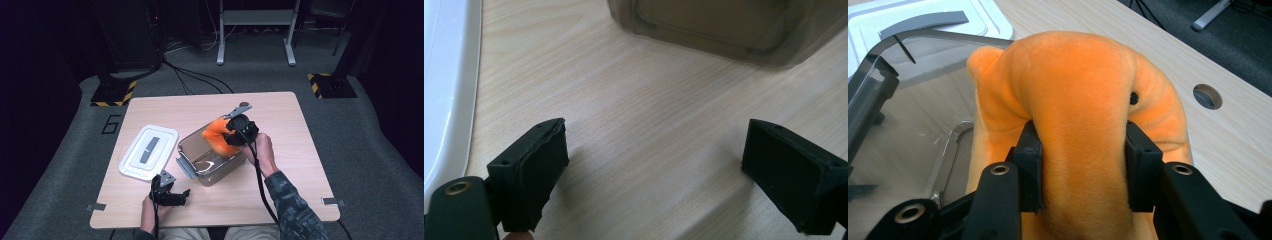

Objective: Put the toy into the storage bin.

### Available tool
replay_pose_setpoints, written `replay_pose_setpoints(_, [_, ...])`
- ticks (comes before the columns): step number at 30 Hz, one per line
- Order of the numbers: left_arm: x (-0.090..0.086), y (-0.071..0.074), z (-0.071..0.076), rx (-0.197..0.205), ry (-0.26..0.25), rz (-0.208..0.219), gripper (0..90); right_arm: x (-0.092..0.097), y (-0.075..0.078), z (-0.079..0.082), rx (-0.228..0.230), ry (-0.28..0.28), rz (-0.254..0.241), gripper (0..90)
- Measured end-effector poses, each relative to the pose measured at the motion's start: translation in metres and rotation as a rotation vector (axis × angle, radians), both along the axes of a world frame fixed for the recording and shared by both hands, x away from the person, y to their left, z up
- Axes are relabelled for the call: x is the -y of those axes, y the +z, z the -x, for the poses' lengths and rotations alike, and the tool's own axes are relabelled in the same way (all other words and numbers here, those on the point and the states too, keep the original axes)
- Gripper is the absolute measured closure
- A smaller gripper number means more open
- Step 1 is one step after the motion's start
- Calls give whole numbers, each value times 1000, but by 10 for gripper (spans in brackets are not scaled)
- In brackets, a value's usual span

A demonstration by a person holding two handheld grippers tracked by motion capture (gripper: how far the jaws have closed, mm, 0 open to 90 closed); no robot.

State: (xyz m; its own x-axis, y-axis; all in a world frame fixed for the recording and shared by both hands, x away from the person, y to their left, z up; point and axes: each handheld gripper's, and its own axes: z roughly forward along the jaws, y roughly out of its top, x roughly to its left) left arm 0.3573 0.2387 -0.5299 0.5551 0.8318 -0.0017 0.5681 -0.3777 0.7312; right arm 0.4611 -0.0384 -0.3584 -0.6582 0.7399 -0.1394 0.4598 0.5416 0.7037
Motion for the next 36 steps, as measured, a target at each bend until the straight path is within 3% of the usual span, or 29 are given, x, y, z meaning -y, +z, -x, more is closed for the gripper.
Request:
replay_pose_setpoints(10, [0,0,0,0,-2,-5,108,-2,-7,-2,-50,-20,5,586])
replay_pose_setpoints(15, [0,0,0,-1,-2,-5,109,-2,-11,-6,-44,-6,6,582])
replay_pose_setpoints(21, [0,0,0,4,3,1,109,-5,-17,-8,-79,-21,6,576])
replay_pose_setpoints(28, [0,0,0,4,2,0,109,-4,-24,-13,-85,-7,16,569])
replay_pose_setpoints(36, [0,0,0,4,2,1,109,-6,-29,-18,-134,-12,30,557])
